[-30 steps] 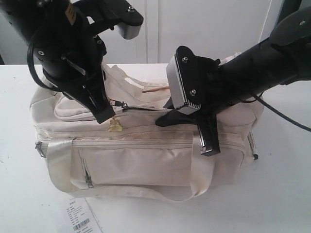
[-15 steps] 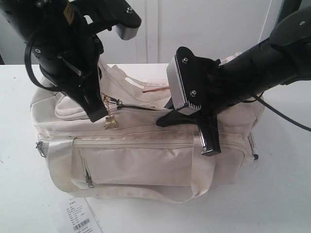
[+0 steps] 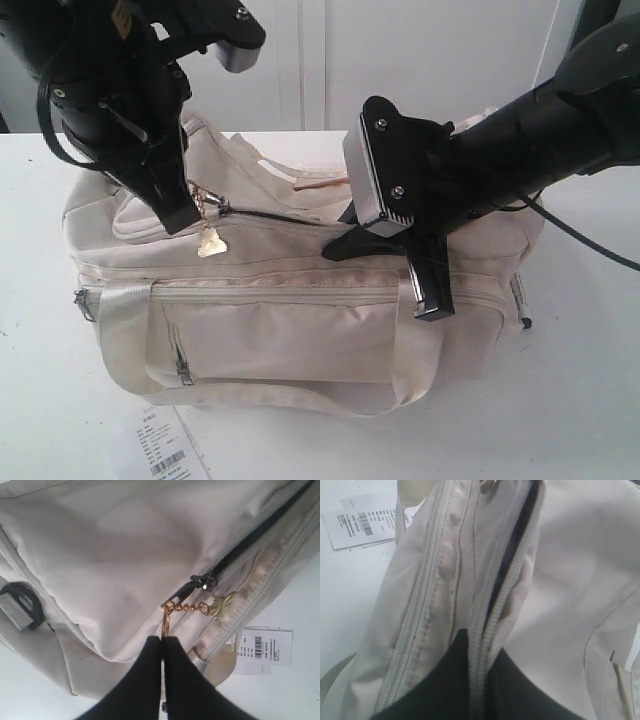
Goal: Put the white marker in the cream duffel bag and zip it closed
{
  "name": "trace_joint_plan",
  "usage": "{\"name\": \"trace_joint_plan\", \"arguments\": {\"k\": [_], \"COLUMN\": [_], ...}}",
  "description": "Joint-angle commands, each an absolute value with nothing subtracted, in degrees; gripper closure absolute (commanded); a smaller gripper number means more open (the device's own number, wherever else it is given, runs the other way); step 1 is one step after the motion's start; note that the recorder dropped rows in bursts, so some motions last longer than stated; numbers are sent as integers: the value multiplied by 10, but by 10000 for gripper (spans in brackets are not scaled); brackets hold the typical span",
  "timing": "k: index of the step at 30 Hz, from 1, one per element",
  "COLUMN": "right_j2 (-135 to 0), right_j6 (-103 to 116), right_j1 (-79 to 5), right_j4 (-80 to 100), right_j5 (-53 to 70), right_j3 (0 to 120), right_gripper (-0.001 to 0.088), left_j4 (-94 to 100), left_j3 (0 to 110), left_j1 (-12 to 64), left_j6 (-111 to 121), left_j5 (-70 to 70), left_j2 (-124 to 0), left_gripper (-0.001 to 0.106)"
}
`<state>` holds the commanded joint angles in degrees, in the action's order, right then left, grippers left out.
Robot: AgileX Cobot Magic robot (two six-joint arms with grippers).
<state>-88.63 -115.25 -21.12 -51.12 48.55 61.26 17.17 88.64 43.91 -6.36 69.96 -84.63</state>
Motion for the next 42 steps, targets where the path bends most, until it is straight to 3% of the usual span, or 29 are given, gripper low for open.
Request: {"name": "trace_joint_plan", "arguments": {"k": [24, 42], "right_j2": [-886, -886], "right_j6": [-1153, -1153], "right_j1": [-211, -211], "right_j4": [-511, -511], "right_j5": [481, 476], "right_j3": [613, 613], "right_gripper": [868, 868], "left_j4": [152, 158], "left_j3": [886, 886], "left_j1": [345, 321], "left_j6": [-92, -104], "left_j5": [700, 700], "left_j2": [-846, -846], "left_gripper": [1053, 1053]}}
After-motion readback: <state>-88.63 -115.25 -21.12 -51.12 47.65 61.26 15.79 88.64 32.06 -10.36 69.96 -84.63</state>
